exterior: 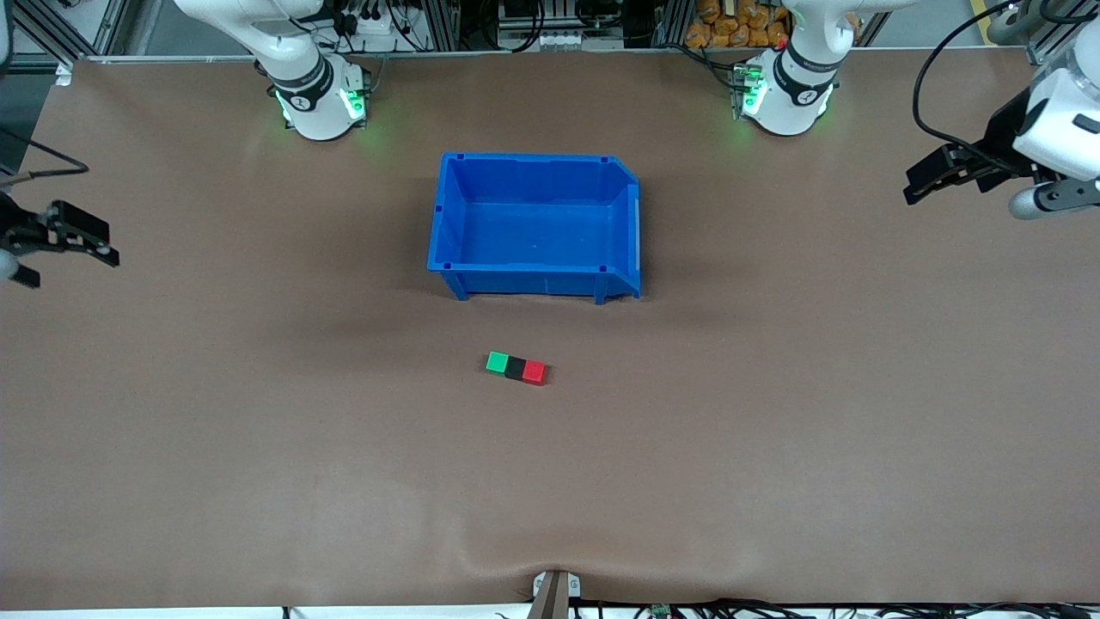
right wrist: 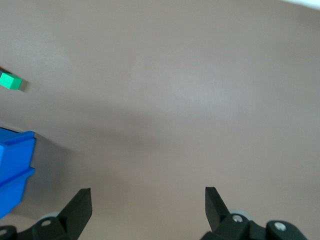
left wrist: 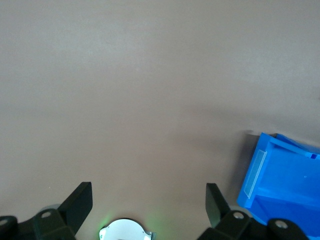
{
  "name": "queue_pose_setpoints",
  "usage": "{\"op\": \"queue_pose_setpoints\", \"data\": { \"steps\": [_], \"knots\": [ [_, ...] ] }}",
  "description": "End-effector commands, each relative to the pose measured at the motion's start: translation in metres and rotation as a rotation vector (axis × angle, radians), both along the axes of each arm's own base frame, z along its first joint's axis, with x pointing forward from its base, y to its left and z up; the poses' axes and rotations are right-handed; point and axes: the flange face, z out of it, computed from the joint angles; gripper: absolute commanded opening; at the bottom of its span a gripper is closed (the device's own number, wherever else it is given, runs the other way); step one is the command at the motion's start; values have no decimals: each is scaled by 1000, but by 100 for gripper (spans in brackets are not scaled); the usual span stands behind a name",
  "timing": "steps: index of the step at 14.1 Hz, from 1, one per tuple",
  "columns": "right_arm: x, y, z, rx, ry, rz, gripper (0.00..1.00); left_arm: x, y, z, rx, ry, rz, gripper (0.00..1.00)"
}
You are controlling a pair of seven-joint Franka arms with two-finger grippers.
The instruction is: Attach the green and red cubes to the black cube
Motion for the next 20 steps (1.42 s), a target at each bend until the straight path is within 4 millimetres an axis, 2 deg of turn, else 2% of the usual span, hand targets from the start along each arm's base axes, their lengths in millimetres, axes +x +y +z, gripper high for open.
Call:
{"op": "queue_pose_setpoints", "data": {
  "steps": [1, 3, 5, 11, 13, 20],
  "knots": [
    [-34, 4, 2, 5, 40, -142, 100, -2, -3, 14, 24, -34, -26, 100],
    [-42, 19, 5, -1, 86, -251, 100, -2, -3, 19, 18, -45, -35, 100],
    [-45, 21, 8, 0, 91, -260, 100, -1, -1, 23, 15, -53, -34, 100],
    [-52, 1, 17, 14, 78, -260, 100, 5, 0, 29, 11, -62, -92, 100],
    [-56, 4, 15, 47, 112, -273, 100, 8, 1, 28, 11, -59, -135, 100],
    [-54, 0, 19, 52, 107, -276, 100, 9, 3, 27, 12, -53, -125, 100]
  ]
}}
